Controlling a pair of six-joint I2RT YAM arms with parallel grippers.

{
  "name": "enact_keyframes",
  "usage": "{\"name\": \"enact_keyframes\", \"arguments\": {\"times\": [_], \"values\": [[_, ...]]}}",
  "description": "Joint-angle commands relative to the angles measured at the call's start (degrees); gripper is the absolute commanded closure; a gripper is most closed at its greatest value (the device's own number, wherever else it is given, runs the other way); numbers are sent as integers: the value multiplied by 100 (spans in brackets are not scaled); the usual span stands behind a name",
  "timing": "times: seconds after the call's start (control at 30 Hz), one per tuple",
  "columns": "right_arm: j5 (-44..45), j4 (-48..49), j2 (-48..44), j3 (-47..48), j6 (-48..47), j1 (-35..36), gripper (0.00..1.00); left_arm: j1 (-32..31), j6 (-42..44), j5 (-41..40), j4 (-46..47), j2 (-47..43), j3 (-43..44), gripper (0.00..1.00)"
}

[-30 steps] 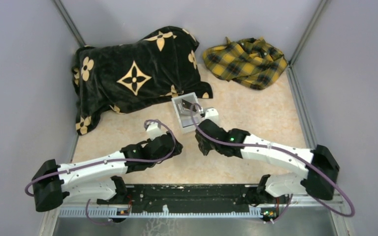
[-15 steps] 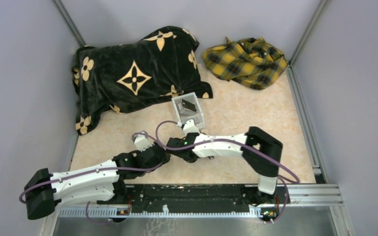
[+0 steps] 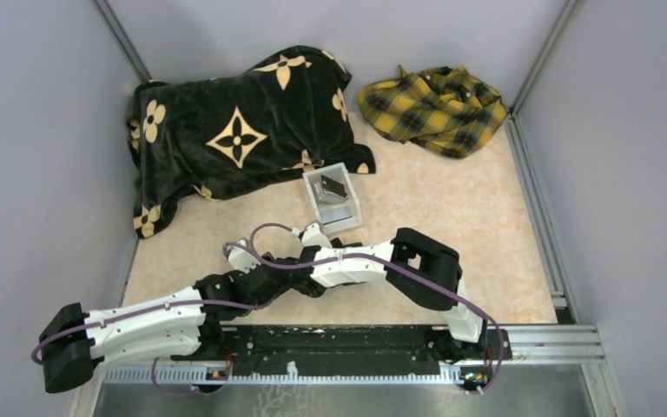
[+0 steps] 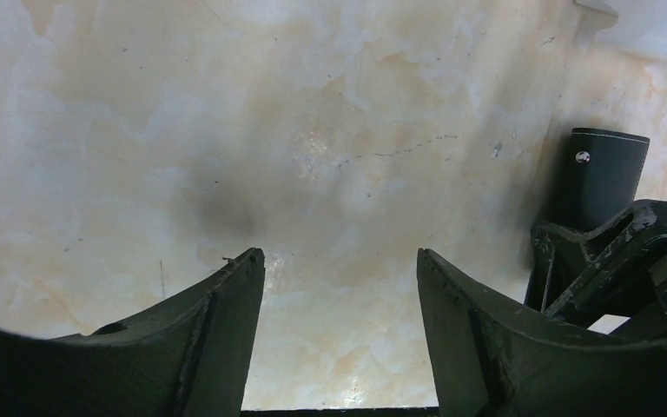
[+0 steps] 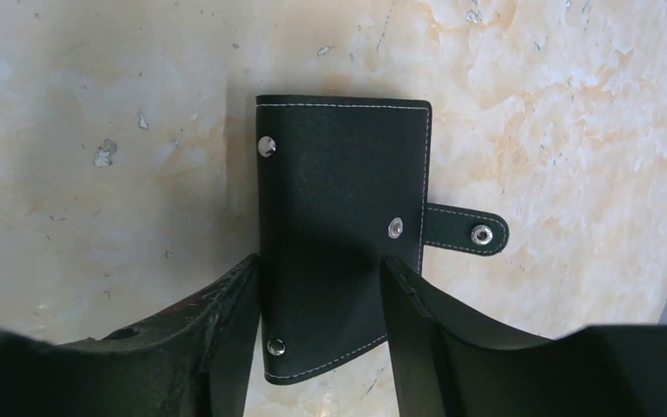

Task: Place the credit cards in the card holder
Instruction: Close the card holder at the center of the board.

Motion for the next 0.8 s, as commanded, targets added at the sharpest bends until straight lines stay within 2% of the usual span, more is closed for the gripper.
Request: {"name": "enact_keyframes", "arguments": {"times": [0.0,0.13,0.2,0.4,0.67,0.77], "values": [[-22,169,-188,441,117,372,46,9,-57,-41,32,191,105,28],[-46,235,-644,409,101,452,44,12,-55,2,39,338,199,28],[-127,392,-946,299,39,479,39,14,-25,-13,20,411,261,28],[-307,902,-1820,-218,-171,541,37,10,-5,-66,-104,538,429,27],[-144,1409,-2802,-610,-675,721,37,2,3,-260,-555,643,814,25],[239,1558,-3162,-744,-903,860,36,-8,54,-247,-544,739,959,24]]}}
